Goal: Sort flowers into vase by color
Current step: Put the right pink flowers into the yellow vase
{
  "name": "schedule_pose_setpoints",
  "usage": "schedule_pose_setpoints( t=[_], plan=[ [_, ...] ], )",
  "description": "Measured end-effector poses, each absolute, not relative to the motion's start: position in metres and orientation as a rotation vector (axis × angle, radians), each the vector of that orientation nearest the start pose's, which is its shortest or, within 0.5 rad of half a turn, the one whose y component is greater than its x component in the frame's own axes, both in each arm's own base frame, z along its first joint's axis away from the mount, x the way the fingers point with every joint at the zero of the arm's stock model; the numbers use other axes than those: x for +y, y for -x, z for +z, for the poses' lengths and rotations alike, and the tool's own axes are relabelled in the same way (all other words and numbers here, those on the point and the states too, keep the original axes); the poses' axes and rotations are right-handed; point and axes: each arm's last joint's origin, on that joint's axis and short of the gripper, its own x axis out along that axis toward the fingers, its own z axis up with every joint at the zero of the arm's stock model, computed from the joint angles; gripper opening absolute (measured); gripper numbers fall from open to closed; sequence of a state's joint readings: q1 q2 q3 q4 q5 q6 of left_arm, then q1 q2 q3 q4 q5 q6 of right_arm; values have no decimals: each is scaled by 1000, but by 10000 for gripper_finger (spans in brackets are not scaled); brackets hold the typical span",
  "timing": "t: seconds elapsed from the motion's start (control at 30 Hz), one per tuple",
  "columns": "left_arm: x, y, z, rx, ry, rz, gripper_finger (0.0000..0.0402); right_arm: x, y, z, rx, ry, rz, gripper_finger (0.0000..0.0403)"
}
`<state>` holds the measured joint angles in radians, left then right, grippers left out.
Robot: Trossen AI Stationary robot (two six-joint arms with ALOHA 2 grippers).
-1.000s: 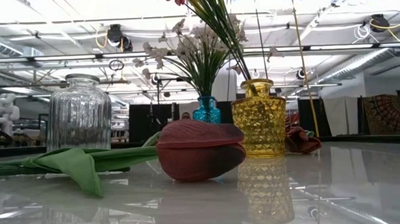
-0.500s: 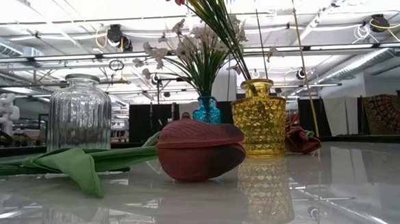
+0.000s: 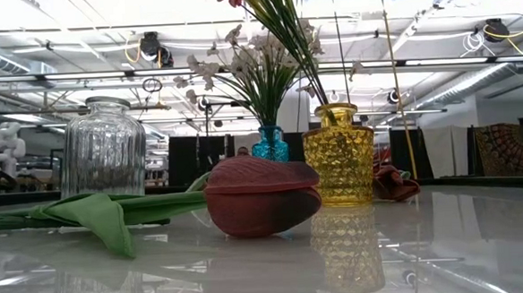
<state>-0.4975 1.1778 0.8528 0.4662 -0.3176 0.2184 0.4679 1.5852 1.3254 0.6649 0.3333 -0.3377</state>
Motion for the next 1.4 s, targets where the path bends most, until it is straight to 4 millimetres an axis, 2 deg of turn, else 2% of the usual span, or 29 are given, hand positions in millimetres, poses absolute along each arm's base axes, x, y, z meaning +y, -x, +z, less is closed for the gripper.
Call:
schedule_pose_setpoints(
  t=[0.37, 0.73, 1.07, 1.23, 1.4],
  plan=[
    [-116, -249, 333, -156, -135, -168, 16, 153, -336, 395, -396, 164, 79, 269],
    [-113, -247, 336, -166, -130, -161, 16, 151, -337, 395, -394, 150, 69, 137],
    [-113, -247, 336, -163, -132, -164, 17, 150, -337, 395, -392, 156, 60, 53],
    [-113, -246, 335, -154, -118, -165, 53, 150, -337, 394, -384, 151, 33, 20],
    [-112, -242, 333, -94, -120, -156, 137, 151, -333, 394, -324, 143, -49, 13]
  ],
)
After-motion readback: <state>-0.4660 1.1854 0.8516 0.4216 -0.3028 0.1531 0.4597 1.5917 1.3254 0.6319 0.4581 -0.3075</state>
